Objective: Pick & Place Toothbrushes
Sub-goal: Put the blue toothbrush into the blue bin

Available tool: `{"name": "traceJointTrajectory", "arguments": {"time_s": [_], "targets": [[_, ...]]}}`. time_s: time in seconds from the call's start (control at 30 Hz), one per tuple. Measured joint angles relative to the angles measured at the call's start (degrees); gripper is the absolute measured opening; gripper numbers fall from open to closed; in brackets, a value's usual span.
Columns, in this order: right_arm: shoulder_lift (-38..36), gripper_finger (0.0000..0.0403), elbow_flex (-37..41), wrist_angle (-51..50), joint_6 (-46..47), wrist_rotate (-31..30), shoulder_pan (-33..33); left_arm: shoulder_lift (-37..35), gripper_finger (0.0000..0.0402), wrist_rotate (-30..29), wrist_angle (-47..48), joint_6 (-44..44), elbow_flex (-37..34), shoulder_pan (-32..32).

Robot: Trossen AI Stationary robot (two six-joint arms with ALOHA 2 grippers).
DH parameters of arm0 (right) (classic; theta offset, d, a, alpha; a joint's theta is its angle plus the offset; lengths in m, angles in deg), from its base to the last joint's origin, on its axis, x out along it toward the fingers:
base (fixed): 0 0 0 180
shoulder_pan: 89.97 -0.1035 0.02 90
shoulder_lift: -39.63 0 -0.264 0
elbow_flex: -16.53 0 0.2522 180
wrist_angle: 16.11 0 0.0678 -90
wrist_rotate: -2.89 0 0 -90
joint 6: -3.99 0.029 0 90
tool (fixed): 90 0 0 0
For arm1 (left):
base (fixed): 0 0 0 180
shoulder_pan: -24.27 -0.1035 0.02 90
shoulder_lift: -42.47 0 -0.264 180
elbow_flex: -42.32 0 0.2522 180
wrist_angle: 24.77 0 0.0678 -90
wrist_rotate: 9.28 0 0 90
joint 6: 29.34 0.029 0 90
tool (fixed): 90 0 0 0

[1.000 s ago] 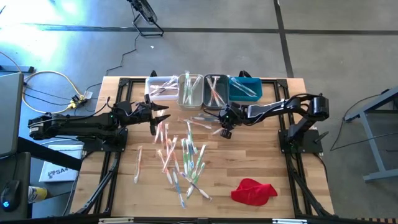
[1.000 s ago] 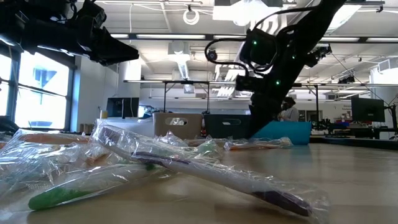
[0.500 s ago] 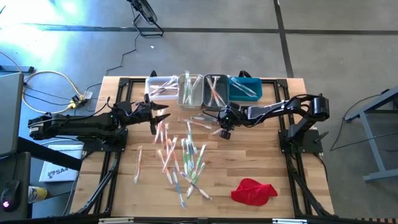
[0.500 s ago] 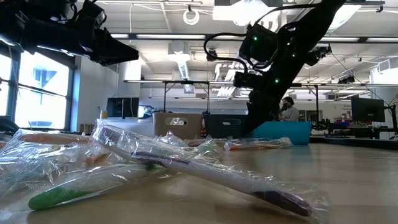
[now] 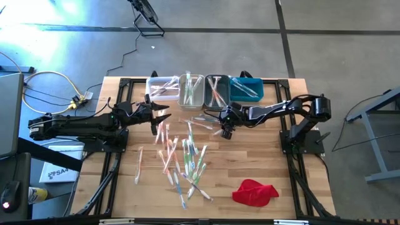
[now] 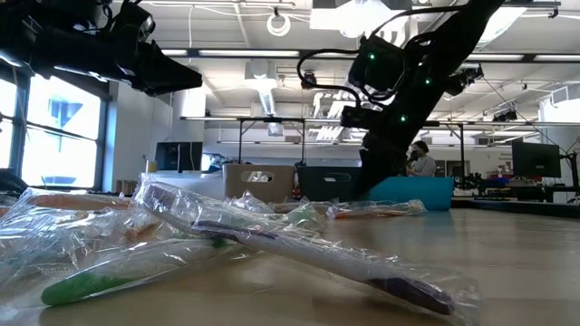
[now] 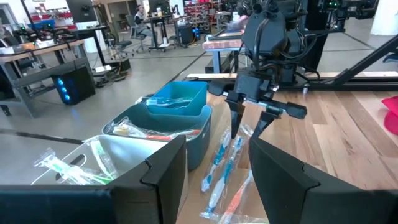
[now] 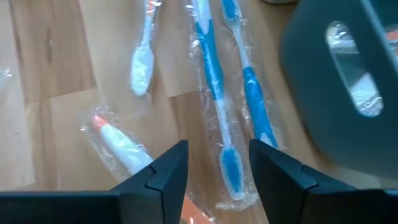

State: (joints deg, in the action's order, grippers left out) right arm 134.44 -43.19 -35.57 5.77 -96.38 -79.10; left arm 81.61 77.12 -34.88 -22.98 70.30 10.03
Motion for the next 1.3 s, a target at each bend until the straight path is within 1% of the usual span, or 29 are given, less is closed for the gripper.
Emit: {"name": "traceJointTrajectory", "arguments": {"time_s": [0.2,0.4,0.67,0.93,1.03,1.3], "targets": [[1.75,0.0150,0.00,-0.15,0.06,0.38,0.00,-0.01,0.0171,-0.02,0.00,-0.02,0.00,0.00],[3.13,0.0132,0.00,0.22,-0.02,-1.78,0.22,0.00,0.0171,-0.04,-0.02,-0.02,0.00,0.00],[3.13,0.0129,0.00,-0.01,1.18,2.03,1.27,0.00,0.0171,-0.08,-0.02,-0.02,0.00,0.00],[3.13,0.0124,0.00,-0.07,1.48,1.74,1.67,-0.01,0.0171,-0.08,-0.02,-0.02,0.00,0.00],[3.13,0.0106,0.00,-0.09,1.62,1.75,1.66,0.00,0.0171,-0.08,-0.02,-0.02,0.00,0.00],[3.13,0.0038,0.00,-0.07,1.63,1.75,1.66,0.00,0.0171,-0.08,-0.02,-0.02,0.00,0.00]]}}
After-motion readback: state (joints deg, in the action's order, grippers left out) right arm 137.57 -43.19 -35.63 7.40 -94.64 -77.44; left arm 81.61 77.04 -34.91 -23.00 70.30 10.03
